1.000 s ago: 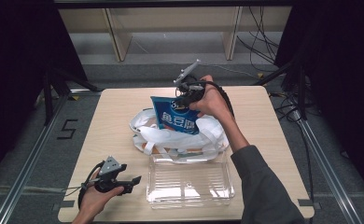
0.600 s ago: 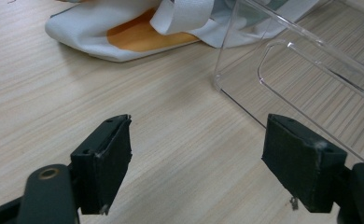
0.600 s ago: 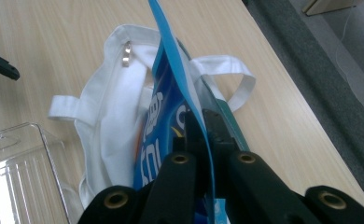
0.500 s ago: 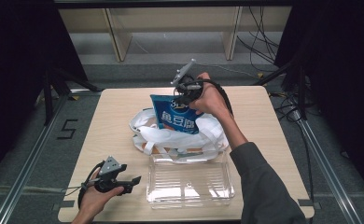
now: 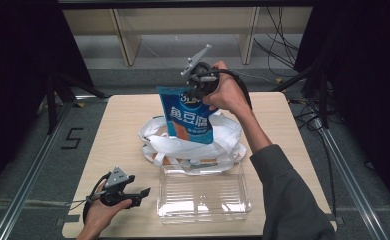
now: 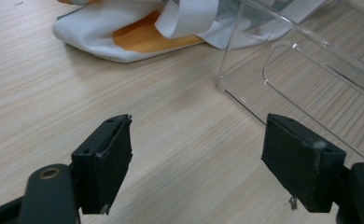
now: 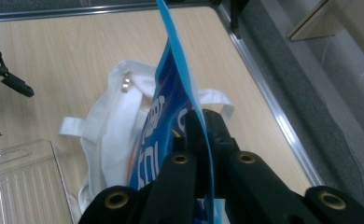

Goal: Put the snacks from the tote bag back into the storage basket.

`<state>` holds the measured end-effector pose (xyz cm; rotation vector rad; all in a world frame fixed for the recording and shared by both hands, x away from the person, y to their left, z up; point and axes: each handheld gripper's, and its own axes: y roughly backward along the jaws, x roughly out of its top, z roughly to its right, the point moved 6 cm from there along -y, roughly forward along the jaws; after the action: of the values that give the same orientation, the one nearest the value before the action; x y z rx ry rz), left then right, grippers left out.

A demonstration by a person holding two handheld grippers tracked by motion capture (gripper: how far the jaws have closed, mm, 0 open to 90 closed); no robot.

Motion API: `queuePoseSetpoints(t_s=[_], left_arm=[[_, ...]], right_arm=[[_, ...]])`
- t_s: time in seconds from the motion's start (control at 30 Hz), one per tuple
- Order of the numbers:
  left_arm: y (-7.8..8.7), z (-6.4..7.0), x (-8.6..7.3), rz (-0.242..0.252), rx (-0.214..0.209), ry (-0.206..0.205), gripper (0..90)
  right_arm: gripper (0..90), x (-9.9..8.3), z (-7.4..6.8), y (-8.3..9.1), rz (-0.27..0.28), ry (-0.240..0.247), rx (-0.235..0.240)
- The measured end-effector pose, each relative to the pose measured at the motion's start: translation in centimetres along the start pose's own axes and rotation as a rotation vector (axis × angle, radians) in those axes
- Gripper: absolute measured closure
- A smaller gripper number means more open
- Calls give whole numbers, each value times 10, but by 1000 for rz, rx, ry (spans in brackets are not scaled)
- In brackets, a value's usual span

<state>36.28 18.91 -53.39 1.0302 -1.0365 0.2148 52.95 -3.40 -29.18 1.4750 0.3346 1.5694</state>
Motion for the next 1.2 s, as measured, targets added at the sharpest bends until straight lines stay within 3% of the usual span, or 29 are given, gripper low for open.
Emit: queuePoseSetpoints(t_s=[0.07, 0.13, 0.27, 0.37, 0.43, 0.47, 0.5, 0.53, 0.63, 0.77, 0.87, 0.9, 0.93, 1.03, 1.17, 1.2], left_arm=[[0, 0, 1, 9, 7, 8, 234], [1, -2, 0, -9, 17, -23, 234], [1, -1, 1, 16, 10, -7, 234], [1, -1, 0, 3, 10, 2, 231], [3, -3, 0, -20, 12, -21, 230], [1, 0, 1, 15, 11, 15, 230], [1, 0, 1, 8, 11, 9, 229], [2, -3, 0, -17, 9, -24, 230], [2, -2, 0, -11, 11, -9, 229], [0, -1, 0, -2, 8, -3, 230], [2, -4, 0, -4, 17, -29, 229], [0, -3, 1, 12, 12, -9, 229], [0, -3, 1, 1, 14, 8, 230], [1, -2, 1, 5, 11, 0, 230], [3, -4, 1, -11, 21, -20, 230], [2, -3, 1, -3, 19, -7, 230]], right_arm=[[900, 3, -1, 8, -7, -22, 6], [900, 6, -1, 16, -7, -2, -4], [900, 11, 0, 31, -1, 21, -40], [900, 14, -1, 39, 7, 31, -42], [900, 16, -1, 48, 12, 32, -40], [900, 16, -1, 51, 11, 37, -47], [900, 17, -2, 56, 11, 35, -37], [900, 17, -2, 61, 7, 56, -42], [900, 18, -4, 66, 12, 58, -47], [900, 19, -11, 77, 15, 79, -41], [900, 21, -18, 85, 14, 86, -46], [900, 22, -20, 88, 15, 88, -52], [900, 23, -27, 94, 25, 89, -21], [900, 24, -31, 99, 22, 98, -23], [900, 24, -47, 106, 31, 101, 24], [900, 24, -48, 106, 30, 114, 23]])
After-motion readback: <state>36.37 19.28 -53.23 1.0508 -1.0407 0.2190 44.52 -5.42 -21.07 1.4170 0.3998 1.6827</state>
